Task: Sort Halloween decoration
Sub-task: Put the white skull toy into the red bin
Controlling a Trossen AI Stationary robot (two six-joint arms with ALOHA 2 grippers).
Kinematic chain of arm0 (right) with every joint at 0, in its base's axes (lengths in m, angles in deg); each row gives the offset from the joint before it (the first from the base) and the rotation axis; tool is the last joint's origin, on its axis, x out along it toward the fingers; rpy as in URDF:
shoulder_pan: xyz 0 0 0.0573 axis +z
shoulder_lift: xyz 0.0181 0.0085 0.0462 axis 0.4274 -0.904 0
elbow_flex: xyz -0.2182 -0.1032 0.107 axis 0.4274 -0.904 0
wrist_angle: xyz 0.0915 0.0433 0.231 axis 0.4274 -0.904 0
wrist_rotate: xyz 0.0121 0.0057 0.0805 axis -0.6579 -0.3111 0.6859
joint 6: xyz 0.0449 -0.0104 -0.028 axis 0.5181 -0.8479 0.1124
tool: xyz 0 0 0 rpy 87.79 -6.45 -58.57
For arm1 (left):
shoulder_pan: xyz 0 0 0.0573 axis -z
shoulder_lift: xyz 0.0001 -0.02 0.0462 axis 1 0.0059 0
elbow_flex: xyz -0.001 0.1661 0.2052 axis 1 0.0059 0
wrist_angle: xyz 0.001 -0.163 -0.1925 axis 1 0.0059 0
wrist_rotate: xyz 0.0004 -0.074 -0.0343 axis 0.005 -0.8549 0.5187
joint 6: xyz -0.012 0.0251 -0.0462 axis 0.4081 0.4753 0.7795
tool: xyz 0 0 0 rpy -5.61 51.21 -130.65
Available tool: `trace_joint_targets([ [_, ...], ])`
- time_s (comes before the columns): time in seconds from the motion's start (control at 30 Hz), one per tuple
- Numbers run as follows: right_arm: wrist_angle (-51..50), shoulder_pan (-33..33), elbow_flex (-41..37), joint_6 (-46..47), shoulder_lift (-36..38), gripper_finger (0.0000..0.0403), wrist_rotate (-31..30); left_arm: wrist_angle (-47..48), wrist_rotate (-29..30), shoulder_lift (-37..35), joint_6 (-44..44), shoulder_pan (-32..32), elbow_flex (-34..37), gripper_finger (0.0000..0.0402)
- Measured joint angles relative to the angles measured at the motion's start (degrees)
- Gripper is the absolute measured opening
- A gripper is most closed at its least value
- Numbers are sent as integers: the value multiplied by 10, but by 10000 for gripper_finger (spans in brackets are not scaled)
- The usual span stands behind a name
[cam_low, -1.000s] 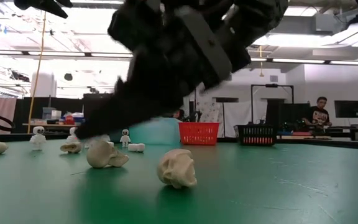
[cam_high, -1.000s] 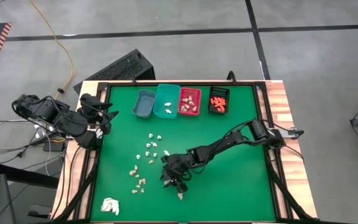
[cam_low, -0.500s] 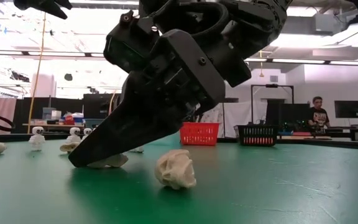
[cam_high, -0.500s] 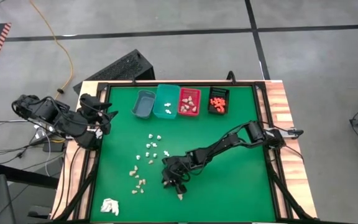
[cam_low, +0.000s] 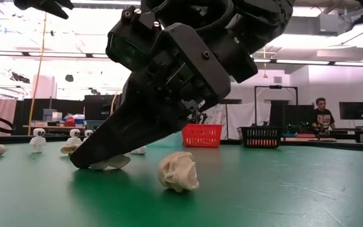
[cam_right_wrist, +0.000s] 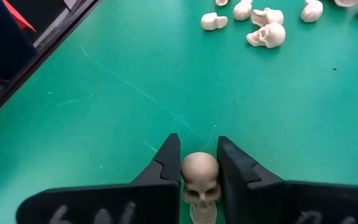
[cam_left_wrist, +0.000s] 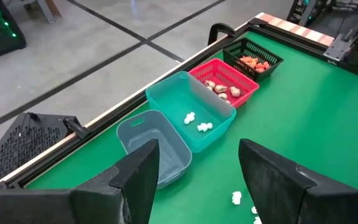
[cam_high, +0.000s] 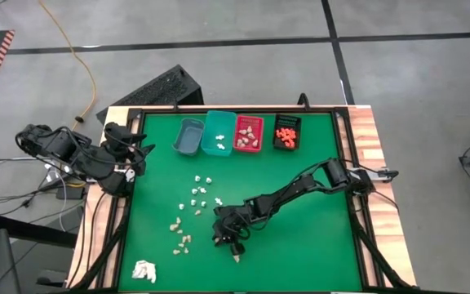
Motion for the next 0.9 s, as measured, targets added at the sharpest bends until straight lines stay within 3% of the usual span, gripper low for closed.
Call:
trace_joint_targets([
  [0.47,-142,-14,-4,-110,77,57,-88,0,19,0,0,0,0,210],
  [0.9,-218,-115,-4,-138,171,57,-94,-1,25,0,16,0,0,210],
])
